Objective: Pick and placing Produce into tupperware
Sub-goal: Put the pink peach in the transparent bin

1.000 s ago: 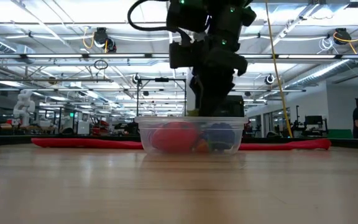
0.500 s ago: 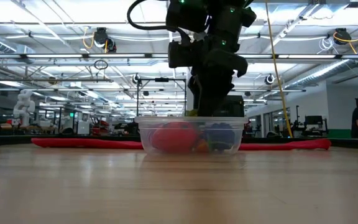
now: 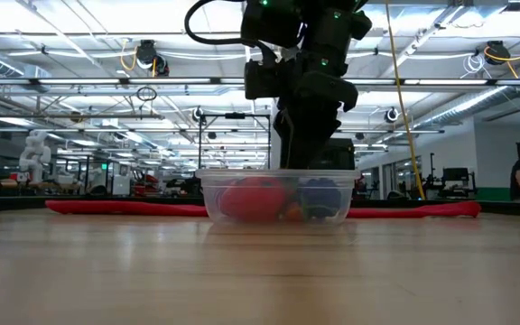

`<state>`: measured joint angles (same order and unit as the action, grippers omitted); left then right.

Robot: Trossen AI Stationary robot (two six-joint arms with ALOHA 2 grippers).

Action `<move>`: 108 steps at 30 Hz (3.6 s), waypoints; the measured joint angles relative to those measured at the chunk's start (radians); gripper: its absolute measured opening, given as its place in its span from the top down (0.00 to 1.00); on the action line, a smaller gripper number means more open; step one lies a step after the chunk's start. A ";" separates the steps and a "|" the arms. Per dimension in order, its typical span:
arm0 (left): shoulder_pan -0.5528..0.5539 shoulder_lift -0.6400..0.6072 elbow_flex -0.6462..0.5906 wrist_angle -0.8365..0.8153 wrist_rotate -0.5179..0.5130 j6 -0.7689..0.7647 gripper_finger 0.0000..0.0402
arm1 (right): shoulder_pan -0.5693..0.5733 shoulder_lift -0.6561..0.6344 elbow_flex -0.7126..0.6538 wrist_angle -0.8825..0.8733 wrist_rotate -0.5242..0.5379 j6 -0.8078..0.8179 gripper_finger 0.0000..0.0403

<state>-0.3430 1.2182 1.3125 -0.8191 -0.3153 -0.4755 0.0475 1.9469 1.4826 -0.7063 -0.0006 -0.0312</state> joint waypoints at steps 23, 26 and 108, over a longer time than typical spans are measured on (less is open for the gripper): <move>-0.014 0.000 0.000 0.001 -0.001 0.001 0.26 | 0.077 -0.179 0.001 0.027 -0.081 0.136 0.43; -0.030 0.000 0.000 0.005 -0.002 0.010 0.26 | 0.135 -0.225 0.001 0.032 -0.087 0.123 0.43; 0.286 -0.190 -0.741 0.882 0.562 0.415 0.26 | 0.214 -0.418 0.000 0.140 -0.075 0.049 0.43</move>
<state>-0.0566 1.0283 0.5716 0.0633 0.2462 -0.0606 0.2613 1.5284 1.4826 -0.5661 -0.0753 0.0181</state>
